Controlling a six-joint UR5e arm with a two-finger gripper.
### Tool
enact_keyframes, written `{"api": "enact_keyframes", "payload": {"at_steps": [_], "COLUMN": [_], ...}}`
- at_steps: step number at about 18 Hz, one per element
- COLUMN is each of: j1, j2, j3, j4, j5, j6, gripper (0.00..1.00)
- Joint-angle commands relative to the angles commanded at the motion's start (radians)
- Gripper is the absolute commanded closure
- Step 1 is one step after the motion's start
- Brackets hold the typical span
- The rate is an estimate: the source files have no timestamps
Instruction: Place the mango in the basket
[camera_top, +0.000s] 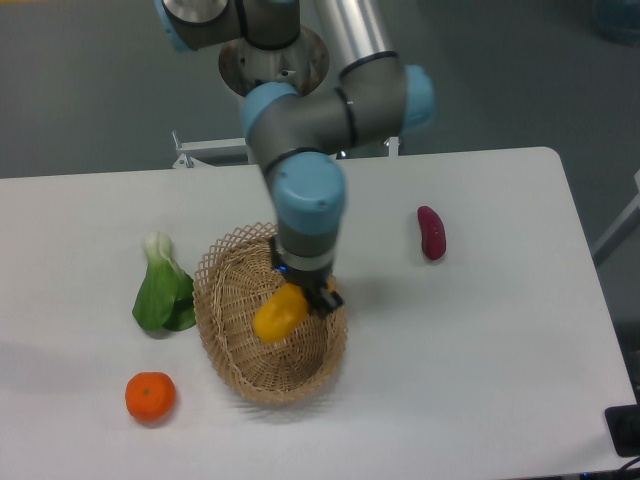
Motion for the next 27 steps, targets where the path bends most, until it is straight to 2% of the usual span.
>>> {"api": "enact_keyframes", "payload": {"at_steps": [1, 2, 4, 9, 12, 15, 18, 22, 27], "j1": [-0.005, -0.009, -0.009, -0.008, 0.015, 0.095, 0.142, 0.207, 0.296], "j2": [-0.003, -0.003, -0.005, -0.003, 0.003, -0.003, -0.024, -0.107, -0.189], "j3": [-0.002, 0.0, -0.008, -0.002, 0.03, 0.102, 0.188, 0.317, 0.457], "j4": [0.0, 0.0, 0.0, 0.002, 0.002, -0.005, -0.008, -0.024, -0.089], "j5": [0.002, -0.003, -0.008, -0.003, 0.0, -0.006, -0.035, -0.044, -0.044], "j6": [0.0, -0.002, 0.0, 0.0, 0.002, 0.032, 0.078, 0.08, 0.081], "gripper": [0.54, 0.46, 0.01, 0.0, 0.0, 0.0, 0.0, 0.0, 0.0]}}
